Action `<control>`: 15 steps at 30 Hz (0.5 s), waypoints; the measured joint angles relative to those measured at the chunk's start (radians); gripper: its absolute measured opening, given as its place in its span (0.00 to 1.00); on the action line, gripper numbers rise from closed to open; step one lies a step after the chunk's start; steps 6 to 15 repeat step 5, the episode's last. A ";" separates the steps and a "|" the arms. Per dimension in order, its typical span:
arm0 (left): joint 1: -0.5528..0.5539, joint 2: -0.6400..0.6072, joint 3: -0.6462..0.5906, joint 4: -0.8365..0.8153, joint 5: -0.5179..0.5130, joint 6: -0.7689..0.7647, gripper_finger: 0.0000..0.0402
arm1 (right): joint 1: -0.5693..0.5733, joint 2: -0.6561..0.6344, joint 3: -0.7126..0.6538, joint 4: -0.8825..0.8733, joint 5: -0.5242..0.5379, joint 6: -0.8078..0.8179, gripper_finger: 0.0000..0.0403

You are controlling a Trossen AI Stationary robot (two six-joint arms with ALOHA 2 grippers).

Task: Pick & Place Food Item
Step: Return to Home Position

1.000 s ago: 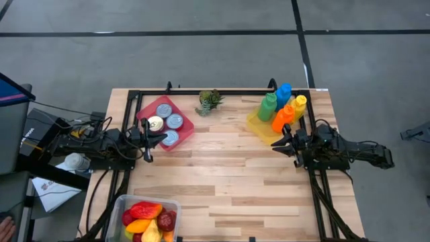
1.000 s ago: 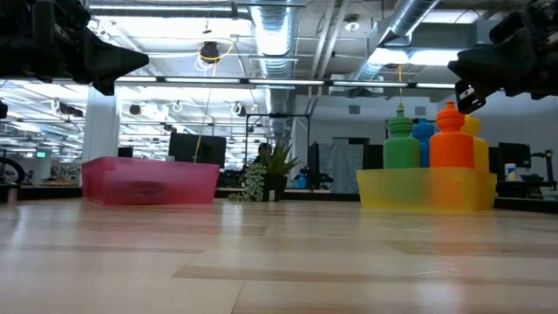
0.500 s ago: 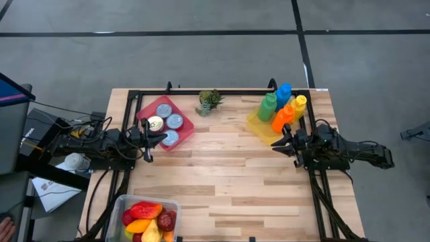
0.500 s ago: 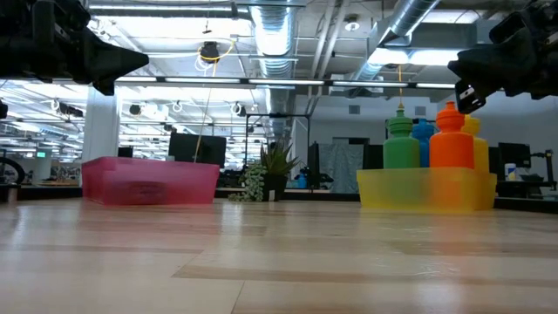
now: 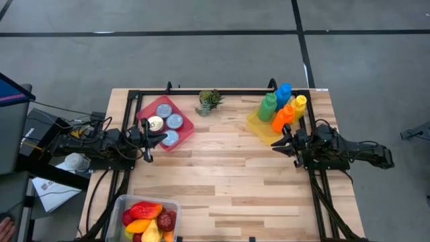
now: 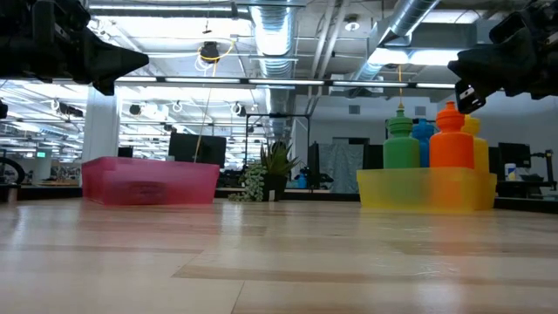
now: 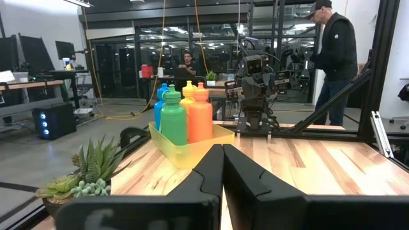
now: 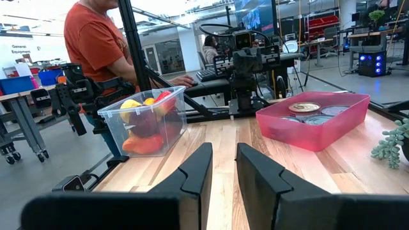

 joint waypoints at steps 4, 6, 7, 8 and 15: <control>0.000 0.000 0.000 0.000 0.000 0.000 0.00 | 0.000 0.000 0.000 0.000 0.000 0.000 0.16; 0.000 0.000 0.000 0.000 0.000 0.000 0.00 | 0.000 0.000 0.000 0.000 0.000 0.000 0.16; 0.000 0.000 0.000 0.000 0.000 0.000 0.00 | 0.000 0.000 0.000 0.000 0.000 0.000 0.16; 0.000 0.000 0.000 0.000 0.000 0.000 0.00 | 0.000 0.000 0.000 0.000 0.000 0.000 0.16; 0.000 0.000 0.000 0.000 0.000 0.000 0.00 | 0.000 0.000 0.000 0.000 0.000 0.000 0.16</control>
